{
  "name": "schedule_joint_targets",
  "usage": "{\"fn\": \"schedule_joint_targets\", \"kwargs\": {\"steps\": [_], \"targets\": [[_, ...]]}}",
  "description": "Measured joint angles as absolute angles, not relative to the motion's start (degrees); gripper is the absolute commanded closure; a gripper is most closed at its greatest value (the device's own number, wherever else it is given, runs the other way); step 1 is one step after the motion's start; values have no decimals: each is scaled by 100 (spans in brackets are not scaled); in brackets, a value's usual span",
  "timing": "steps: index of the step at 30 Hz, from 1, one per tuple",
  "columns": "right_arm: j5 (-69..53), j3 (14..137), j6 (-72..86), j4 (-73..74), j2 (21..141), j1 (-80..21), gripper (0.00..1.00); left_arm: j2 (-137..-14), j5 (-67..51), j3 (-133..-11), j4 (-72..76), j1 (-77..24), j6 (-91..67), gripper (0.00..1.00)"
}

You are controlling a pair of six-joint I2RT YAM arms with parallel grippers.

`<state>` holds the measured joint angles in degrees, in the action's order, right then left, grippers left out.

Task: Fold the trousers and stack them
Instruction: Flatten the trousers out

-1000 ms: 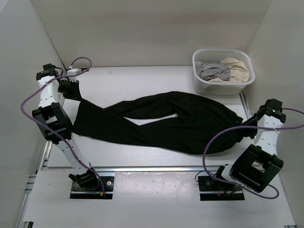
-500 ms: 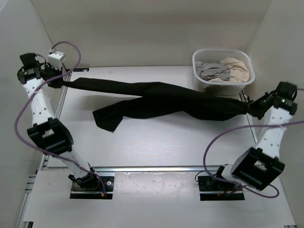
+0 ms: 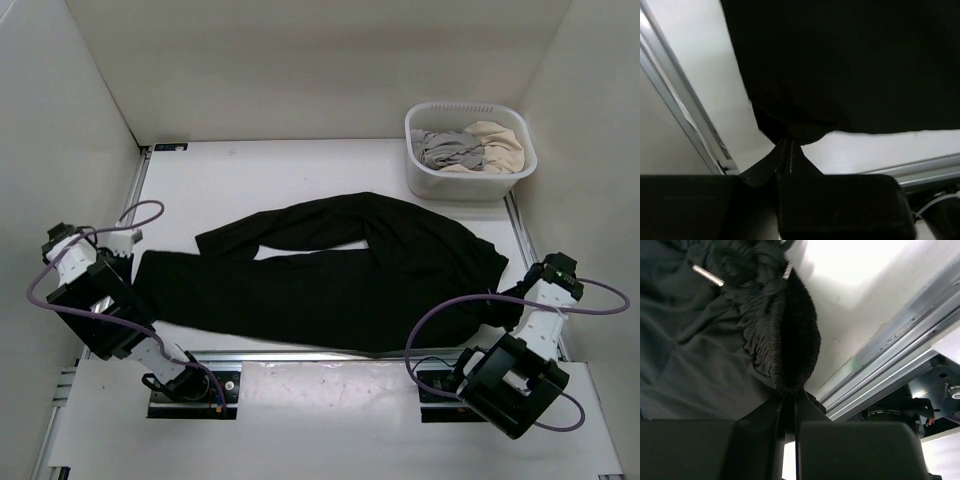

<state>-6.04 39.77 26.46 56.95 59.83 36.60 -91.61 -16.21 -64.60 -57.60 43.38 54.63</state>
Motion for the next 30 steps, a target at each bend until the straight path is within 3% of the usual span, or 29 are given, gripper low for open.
{"fn": "schedule_joint_targets", "kwargs": {"steps": [9, 13, 15, 17, 20, 23, 27, 30], "targets": [[-539, 3953, 2681, 5688, 6099, 4119, 100, -9100, -1358, -6047, -5784, 5033, 6066, 86], [-440, 3826, 2805, 5704, 6097, 4296, 80, -9100, -1240, -5848, -5728, 5304, 6287, 86], [-377, 3802, 2867, 5714, 6097, 4344, 52, -9100, -1190, -5739, -5745, 5400, 6377, 86], [-296, 3806, 2908, 5719, 6095, 4362, 25, -9100, -1103, -5693, -5749, 5463, 6453, 64], [-183, 3920, 2941, 5867, 6099, 4377, 16, -9100, -932, -5693, -5769, 5603, 6501, 34], [-64, 4333, 2967, 6108, 6112, 4174, 13, -9100, -788, -5701, -5830, 5841, 6608, 27], [410, 5384, 3111, 6270, 6086, 3190, 10, -9074, -836, -6084, -6213, 5961, 6764, 2], [735, 5937, 3227, 6110, 5896, 2438, 10, -9000, -1194, -6722, -6497, 5461, 6705, 0]]}}
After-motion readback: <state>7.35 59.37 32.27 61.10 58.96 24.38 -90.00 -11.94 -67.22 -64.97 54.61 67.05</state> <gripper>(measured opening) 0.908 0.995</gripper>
